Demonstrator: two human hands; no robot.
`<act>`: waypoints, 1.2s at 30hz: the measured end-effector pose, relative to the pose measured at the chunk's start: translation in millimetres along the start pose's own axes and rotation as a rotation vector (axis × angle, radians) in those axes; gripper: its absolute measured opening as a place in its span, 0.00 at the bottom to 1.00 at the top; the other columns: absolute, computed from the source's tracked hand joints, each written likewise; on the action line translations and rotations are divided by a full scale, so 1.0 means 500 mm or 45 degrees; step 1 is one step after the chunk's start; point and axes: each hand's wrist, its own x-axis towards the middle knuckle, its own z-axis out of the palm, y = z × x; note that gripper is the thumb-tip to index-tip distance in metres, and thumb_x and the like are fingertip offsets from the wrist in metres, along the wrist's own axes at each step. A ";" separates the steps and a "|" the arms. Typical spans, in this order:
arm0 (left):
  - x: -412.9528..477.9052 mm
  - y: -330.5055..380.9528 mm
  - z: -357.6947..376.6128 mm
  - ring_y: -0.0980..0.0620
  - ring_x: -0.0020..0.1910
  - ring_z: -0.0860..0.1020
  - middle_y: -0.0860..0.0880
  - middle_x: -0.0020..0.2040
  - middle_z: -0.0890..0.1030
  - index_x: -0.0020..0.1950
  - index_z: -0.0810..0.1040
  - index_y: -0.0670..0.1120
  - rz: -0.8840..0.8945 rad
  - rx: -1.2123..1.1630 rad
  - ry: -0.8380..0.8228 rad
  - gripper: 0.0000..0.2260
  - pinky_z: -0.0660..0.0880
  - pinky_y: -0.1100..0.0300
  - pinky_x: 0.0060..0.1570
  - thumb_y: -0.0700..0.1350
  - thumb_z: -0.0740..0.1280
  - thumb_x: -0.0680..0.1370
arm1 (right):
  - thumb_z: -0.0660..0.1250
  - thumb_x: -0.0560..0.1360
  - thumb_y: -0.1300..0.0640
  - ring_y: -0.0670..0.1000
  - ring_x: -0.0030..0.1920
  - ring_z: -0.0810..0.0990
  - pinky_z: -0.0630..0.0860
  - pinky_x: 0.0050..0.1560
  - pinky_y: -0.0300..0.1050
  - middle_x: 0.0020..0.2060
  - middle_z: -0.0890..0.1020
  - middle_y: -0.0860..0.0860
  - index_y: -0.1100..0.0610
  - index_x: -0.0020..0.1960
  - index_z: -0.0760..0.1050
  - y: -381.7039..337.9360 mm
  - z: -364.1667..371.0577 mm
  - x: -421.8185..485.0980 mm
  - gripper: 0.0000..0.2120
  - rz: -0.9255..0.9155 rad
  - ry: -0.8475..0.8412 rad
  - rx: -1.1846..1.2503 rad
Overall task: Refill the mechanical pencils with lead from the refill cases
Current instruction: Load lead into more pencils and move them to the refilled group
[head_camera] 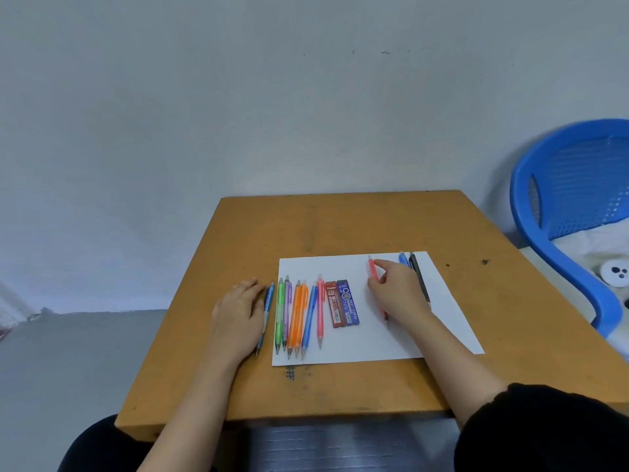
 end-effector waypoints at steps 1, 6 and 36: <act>0.000 0.000 -0.001 0.53 0.74 0.60 0.55 0.74 0.66 0.72 0.70 0.52 -0.003 -0.003 -0.008 0.18 0.56 0.50 0.73 0.49 0.58 0.82 | 0.61 0.77 0.56 0.51 0.44 0.78 0.72 0.40 0.41 0.39 0.75 0.48 0.53 0.72 0.68 0.001 0.002 -0.001 0.23 -0.005 0.008 -0.027; 0.002 -0.007 0.002 0.54 0.74 0.60 0.55 0.74 0.66 0.72 0.70 0.53 -0.015 -0.020 -0.016 0.18 0.55 0.49 0.73 0.51 0.59 0.82 | 0.61 0.76 0.55 0.53 0.53 0.78 0.75 0.47 0.46 0.49 0.81 0.53 0.51 0.72 0.67 0.006 0.012 -0.011 0.24 -0.048 0.047 -0.120; 0.006 -0.010 0.008 0.52 0.73 0.62 0.55 0.73 0.68 0.71 0.71 0.53 -0.014 -0.020 -0.006 0.18 0.58 0.48 0.72 0.52 0.61 0.81 | 0.66 0.72 0.57 0.55 0.58 0.68 0.68 0.55 0.47 0.56 0.73 0.55 0.53 0.67 0.73 0.057 -0.013 0.001 0.22 0.054 0.405 -0.229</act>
